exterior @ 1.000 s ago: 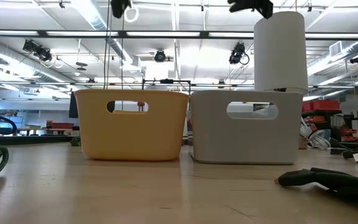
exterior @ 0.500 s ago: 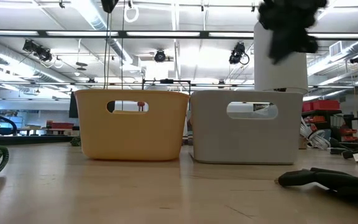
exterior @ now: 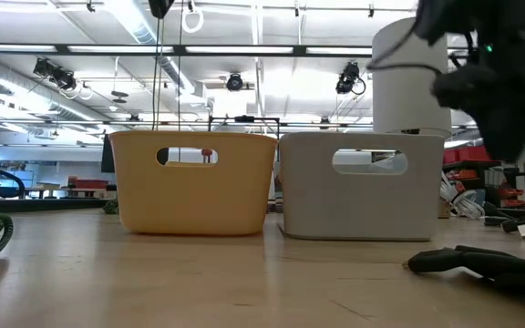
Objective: Pick & Place USB Port
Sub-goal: Put the black charger cable into the yellow bin
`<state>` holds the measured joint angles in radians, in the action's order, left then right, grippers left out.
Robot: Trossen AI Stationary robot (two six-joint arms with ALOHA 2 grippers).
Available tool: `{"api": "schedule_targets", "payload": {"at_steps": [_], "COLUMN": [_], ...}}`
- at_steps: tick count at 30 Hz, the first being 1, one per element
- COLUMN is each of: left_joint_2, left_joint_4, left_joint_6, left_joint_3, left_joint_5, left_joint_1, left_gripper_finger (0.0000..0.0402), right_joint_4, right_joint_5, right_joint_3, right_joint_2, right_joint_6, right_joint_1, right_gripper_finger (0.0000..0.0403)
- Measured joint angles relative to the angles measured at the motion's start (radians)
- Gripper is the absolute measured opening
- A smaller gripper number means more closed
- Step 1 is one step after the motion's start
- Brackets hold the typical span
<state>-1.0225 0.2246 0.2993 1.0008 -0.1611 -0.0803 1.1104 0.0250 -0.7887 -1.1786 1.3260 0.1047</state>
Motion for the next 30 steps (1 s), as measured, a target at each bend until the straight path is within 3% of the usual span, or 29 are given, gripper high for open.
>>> {"api": "schedule_targets", "payload": {"at_steps": [13,18,25,30], "left_joint_2": [0.000,0.000,0.000,0.000], "left_joint_4": [-0.003,-0.005,-0.004,-0.004], "left_joint_6": [0.001,0.003,0.003,0.003], "left_joint_3": [0.000,0.000,0.000,0.000], "left_joint_5": [0.002,0.002,0.001,0.001], "left_joint_1": [0.000,0.000,0.000,0.000], "left_gripper_finger": [0.0126,0.0126,0.0126,0.0126], "right_joint_4": [-0.162,-0.173,-0.362,-0.355], "right_joint_5": [-0.069,-0.071,-0.094,-0.078], "right_joint_3": [0.195,0.244,0.332,0.340], "right_joint_2": [0.000,0.000,0.002,0.002], "right_joint_6": [0.039,0.047,0.055,0.068], "right_joint_1": [-0.001,-0.001,-0.001,-0.001], "right_gripper_finger": [0.0223,0.0228,0.0222,0.0204]}}
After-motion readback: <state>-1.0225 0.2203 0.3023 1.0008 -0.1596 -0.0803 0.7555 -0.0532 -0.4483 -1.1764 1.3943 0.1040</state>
